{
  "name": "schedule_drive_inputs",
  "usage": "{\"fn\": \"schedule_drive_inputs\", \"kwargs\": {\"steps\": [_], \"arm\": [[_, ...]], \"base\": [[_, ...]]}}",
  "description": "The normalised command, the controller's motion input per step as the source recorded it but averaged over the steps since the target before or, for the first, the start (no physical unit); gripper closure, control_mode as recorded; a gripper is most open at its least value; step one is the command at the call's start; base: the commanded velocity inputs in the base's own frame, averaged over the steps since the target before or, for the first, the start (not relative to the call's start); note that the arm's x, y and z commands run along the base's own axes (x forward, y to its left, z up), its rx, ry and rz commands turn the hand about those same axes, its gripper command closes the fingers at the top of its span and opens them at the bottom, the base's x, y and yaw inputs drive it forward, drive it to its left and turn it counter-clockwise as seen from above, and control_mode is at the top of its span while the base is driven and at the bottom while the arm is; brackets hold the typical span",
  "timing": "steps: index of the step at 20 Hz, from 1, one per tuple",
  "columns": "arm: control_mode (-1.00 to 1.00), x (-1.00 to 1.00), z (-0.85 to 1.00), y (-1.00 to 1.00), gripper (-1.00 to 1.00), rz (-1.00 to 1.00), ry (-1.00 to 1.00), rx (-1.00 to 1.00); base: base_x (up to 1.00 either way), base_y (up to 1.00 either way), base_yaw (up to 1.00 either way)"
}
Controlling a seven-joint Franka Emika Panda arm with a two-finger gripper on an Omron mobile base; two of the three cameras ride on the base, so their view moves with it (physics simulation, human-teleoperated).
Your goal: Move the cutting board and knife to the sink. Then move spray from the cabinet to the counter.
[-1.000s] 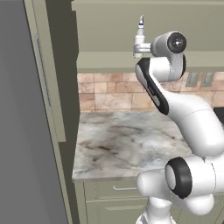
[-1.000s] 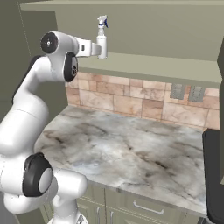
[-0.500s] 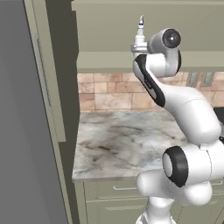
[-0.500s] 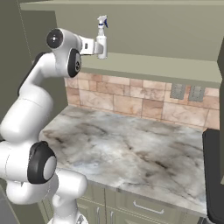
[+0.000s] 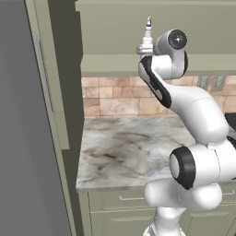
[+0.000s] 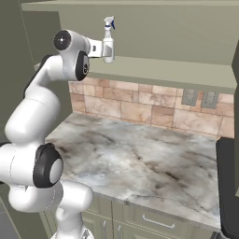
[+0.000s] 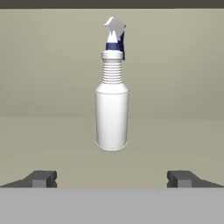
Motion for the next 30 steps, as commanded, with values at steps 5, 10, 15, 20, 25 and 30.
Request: {"fn": "schedule_drive_inputs", "kwargs": {"steps": [5,10,15,20,25,30], "arm": [[-1.00,0.24,-0.05,0.00,-1.00,0.00,0.00,0.00],[-1.00,0.23,0.00,0.00,-1.00,0.00,0.00,0.00],[-1.00,0.21,0.00,-0.01,-1.00,0.00,0.00,0.00],[-1.00,0.20,0.00,-0.03,-1.00,0.00,0.00,0.00],[-1.00,0.17,0.00,-0.04,-1.00,0.00,0.00,0.00],[-1.00,0.17,-0.02,-0.05,-1.00,0.00,0.00,0.00]], "base": [[0.00,0.00,0.00],[0.00,0.00,0.00],[0.00,0.00,0.00],[0.00,0.00,0.00],[0.00,0.00,0.00],[0.00,0.00,0.00]]}}
